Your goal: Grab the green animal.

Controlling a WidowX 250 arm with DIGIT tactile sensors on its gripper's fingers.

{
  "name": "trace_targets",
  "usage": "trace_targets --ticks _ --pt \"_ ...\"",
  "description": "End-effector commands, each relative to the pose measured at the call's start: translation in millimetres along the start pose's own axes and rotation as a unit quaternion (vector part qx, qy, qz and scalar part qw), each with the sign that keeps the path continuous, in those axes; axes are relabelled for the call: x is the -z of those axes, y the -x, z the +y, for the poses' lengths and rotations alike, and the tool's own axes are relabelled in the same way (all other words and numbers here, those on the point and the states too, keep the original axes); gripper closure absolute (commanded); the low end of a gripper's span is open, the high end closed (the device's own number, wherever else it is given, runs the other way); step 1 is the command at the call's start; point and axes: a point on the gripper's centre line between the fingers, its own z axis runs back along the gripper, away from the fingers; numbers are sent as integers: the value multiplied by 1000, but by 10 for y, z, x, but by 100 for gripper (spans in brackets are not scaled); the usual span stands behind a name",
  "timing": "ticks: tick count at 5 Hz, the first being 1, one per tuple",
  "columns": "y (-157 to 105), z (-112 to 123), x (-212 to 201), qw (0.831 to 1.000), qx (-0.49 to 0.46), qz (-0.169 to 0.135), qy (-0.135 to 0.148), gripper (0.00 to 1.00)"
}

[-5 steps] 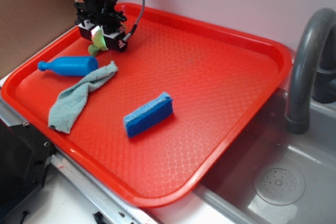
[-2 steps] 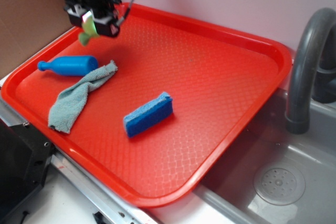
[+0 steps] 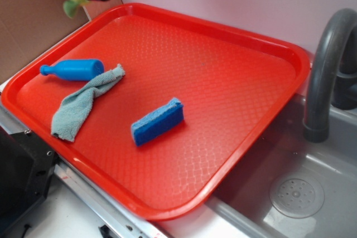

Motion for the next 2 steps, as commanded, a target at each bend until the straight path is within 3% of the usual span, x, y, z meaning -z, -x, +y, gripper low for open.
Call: trace_targets --ticks 1,2 --pt "194 -162 -217 998 35 -53 22 100" --pt "185 -173 -126 997 49 -38 36 100"
